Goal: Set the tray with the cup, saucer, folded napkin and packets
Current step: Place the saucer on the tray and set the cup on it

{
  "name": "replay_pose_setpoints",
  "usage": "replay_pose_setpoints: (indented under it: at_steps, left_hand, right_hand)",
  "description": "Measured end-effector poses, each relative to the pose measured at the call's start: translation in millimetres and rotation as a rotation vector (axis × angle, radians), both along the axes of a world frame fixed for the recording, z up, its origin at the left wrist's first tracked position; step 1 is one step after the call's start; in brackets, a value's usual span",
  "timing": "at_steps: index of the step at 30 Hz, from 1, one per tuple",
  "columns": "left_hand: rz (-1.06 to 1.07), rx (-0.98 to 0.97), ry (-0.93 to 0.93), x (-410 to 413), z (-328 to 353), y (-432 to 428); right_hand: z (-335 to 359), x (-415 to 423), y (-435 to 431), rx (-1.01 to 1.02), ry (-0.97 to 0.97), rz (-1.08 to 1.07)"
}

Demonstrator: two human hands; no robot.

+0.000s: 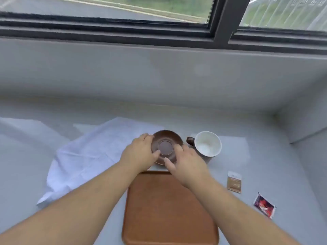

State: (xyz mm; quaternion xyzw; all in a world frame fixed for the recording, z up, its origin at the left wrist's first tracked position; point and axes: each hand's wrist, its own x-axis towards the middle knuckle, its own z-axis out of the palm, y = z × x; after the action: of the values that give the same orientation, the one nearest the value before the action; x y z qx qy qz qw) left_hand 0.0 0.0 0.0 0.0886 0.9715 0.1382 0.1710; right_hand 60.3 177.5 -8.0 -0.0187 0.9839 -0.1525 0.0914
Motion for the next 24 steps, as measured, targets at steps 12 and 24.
replay_pose_setpoints:
  at_steps: [12, 24]
  left_hand:
    - [0.264, 0.244, -0.179, -48, -55, -3]
    - [0.203, 0.337, -0.476, 38, -35, -36]
  right_hand:
    - [-40, -27, -10, -0.457, -0.224, -0.582]
    - [-15, 31, 21, -0.386, -0.363, -0.455]
